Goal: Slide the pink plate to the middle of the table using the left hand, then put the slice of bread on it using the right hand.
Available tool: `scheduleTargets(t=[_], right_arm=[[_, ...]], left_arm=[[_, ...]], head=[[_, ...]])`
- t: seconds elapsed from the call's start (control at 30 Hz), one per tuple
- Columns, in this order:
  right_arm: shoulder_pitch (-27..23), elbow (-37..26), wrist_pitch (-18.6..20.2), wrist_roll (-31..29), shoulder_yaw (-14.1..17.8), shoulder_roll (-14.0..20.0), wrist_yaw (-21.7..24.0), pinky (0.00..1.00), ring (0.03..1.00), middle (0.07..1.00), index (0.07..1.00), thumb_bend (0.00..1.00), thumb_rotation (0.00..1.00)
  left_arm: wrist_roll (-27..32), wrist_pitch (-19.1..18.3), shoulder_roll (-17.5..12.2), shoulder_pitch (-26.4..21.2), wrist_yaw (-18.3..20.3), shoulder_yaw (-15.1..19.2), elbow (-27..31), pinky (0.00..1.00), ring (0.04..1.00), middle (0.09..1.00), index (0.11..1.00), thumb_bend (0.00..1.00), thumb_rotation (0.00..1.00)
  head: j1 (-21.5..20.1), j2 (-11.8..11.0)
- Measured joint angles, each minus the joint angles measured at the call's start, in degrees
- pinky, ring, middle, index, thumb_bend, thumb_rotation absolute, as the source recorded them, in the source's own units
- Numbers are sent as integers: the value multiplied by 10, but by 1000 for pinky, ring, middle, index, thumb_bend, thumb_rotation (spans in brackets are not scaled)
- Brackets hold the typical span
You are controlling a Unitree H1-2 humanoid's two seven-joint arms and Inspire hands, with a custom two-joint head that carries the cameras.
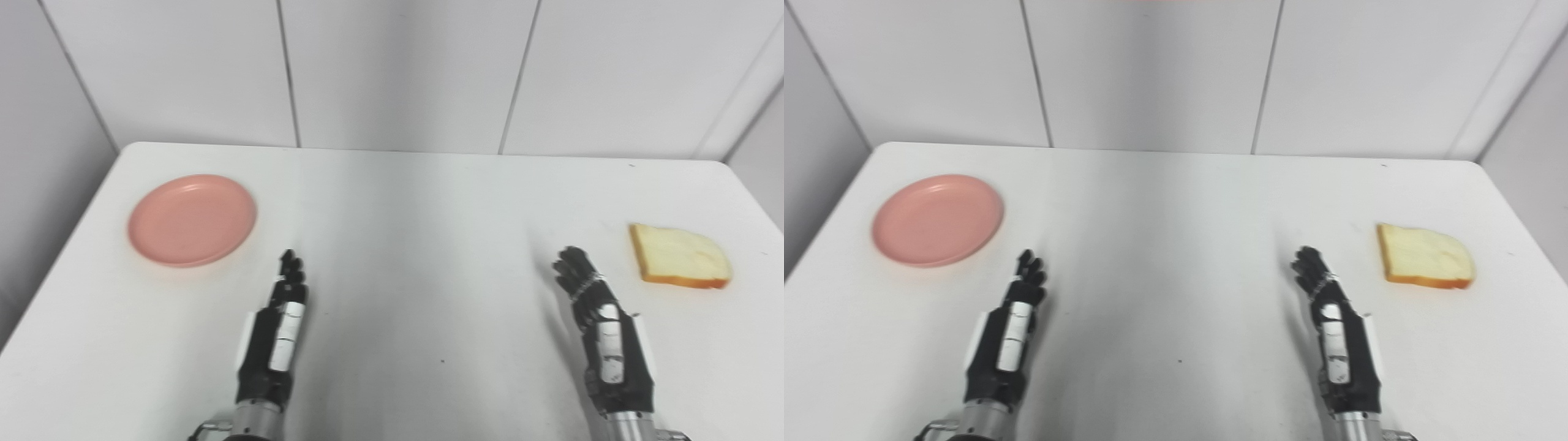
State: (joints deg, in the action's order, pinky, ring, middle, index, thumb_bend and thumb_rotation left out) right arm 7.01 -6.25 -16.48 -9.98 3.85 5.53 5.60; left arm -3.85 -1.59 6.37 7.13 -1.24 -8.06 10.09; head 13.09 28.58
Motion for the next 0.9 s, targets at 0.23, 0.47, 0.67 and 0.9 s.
scheduleTargets(t=[0.23, 0.47, 0.67, 0.9], right_arm=[[-2, 4, -12, -11, 1, 1, 5, 966, 921, 920, 900, 787, 1000], [-7, 6, -19, -14, 1, 1, 7, 974, 929, 928, 905, 796, 1000], [-8, 7, -21, -14, 1, 1, 7, 997, 935, 933, 911, 778, 1000], [-10, 10, -22, -11, -1, 0, 7, 987, 925, 924, 906, 782, 1000]], left_arm=[[-14, 36, 5, -1, -8, -3, -25, 1000, 1000, 1000, 1000, 627, 913], [-19, 55, 8, -6, -10, -4, -40, 1000, 1000, 1000, 1000, 636, 927], [-19, 61, 9, -11, -10, -4, -46, 1000, 1000, 1000, 1000, 651, 926], [-11, 79, 9, -13, -10, 1, -52, 1000, 1000, 1000, 999, 655, 896]], head=[[18, -26], [24, -47], [20, -82], [-3, -99]])
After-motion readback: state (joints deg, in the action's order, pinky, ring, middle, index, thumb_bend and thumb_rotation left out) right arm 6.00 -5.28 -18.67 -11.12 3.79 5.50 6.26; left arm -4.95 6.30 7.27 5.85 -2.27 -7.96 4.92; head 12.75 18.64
